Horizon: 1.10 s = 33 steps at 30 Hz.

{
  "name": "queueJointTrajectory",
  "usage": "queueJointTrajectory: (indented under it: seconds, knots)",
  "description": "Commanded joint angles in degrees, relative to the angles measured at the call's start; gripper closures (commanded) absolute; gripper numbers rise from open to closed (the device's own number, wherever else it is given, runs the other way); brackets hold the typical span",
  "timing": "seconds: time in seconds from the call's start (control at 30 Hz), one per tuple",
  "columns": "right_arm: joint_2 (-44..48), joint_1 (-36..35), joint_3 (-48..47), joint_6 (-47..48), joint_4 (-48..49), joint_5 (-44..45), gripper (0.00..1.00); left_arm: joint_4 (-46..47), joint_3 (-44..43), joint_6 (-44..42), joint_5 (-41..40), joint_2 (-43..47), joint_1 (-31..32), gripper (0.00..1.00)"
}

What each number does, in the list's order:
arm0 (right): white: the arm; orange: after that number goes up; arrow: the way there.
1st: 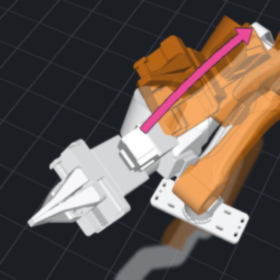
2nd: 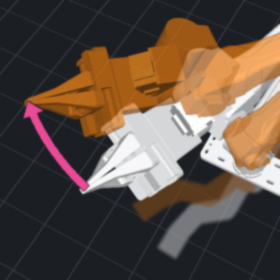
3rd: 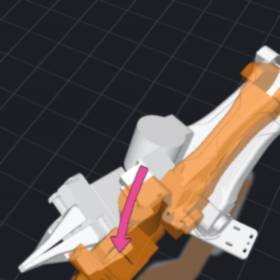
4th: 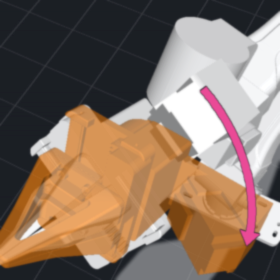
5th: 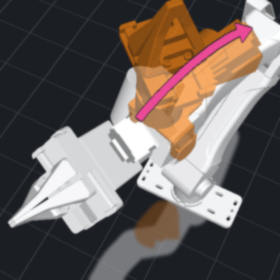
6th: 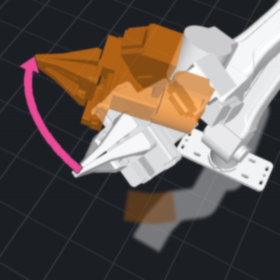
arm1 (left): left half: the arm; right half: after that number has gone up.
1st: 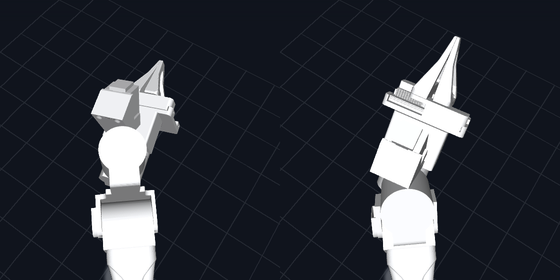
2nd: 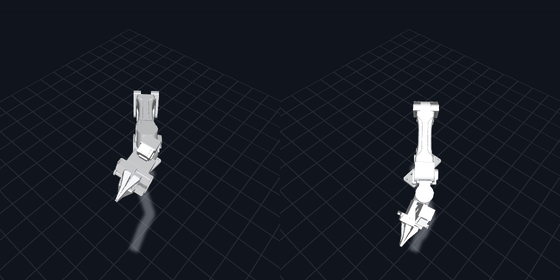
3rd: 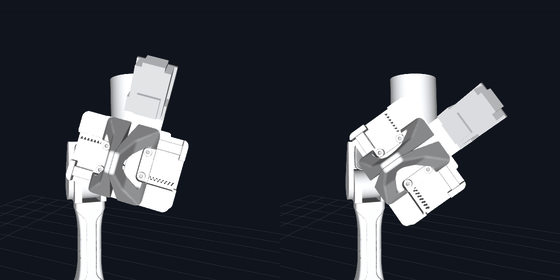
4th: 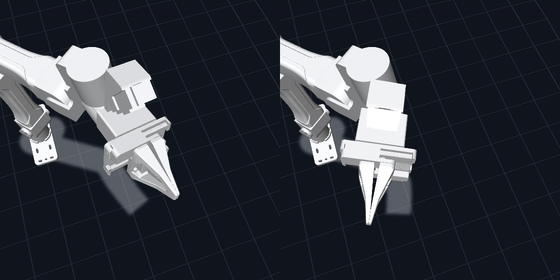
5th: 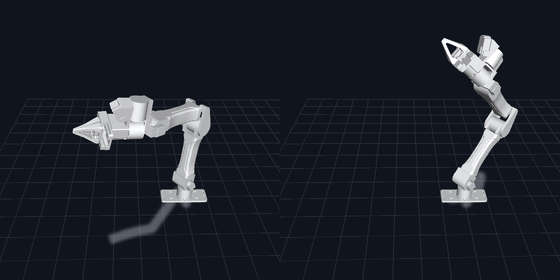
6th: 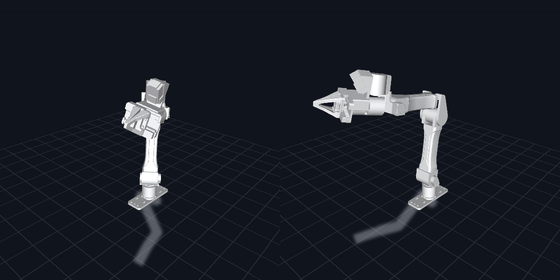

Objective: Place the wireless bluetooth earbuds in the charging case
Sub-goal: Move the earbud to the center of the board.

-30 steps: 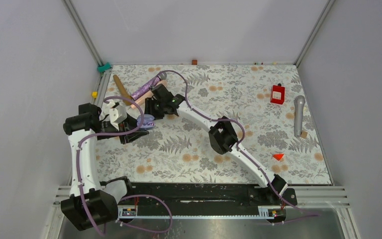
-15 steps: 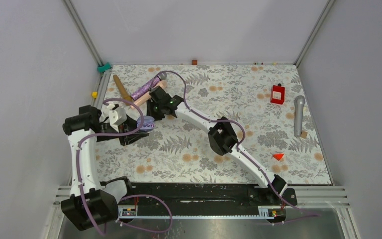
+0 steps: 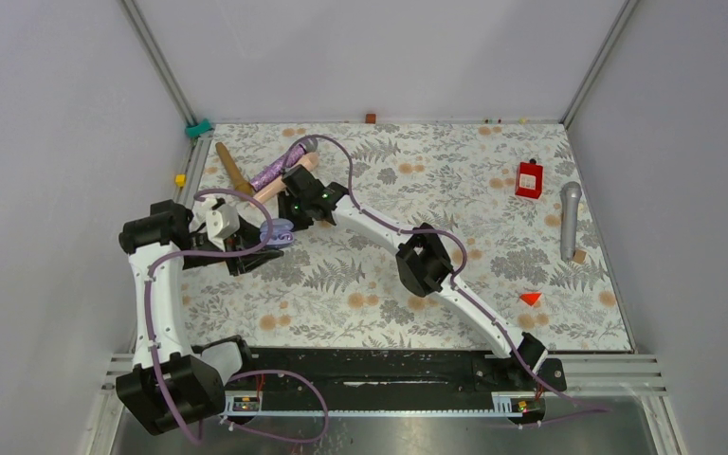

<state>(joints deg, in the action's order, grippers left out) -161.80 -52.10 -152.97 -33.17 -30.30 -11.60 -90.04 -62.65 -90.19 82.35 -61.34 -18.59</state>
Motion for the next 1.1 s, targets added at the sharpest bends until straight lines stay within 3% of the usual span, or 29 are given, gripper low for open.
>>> queueJointTrajectory:
  seconds: [0.0,0.2,0.4,0.63,0.87,1.07]
  knots:
    - [4.2,-0.6,-1.3,4.8,-4.1,-1.1,0.77,-2.1,-1.7,-2.7,3.5,0.2,-0.6,1.00]
    - [9.8,0.7,-1.6,10.4,-6.0,-3.6,0.78,-2.1,-1.3,-2.8,4.3,0.3,-0.7,1.00]
    - [17.8,4.1,6.9,16.2,-7.3,-13.4,0.78,-2.2,-0.8,-3.3,4.6,-1.0,-0.7,1.00]
    - [36.7,8.1,34.6,28.4,-8.2,-16.8,0.75,-2.2,-1.0,-2.9,5.4,-2.1,-0.7,1.00]
    - [56.7,14.9,64.1,36.1,-0.8,-14.5,0.73,-2.3,-1.0,-2.5,6.8,-3.1,-0.5,1.00]
    - [61.4,21.9,77.8,37.2,2.0,-12.1,0.71,-2.3,-3.0,-1.0,5.8,-6.8,2.0,1.00]
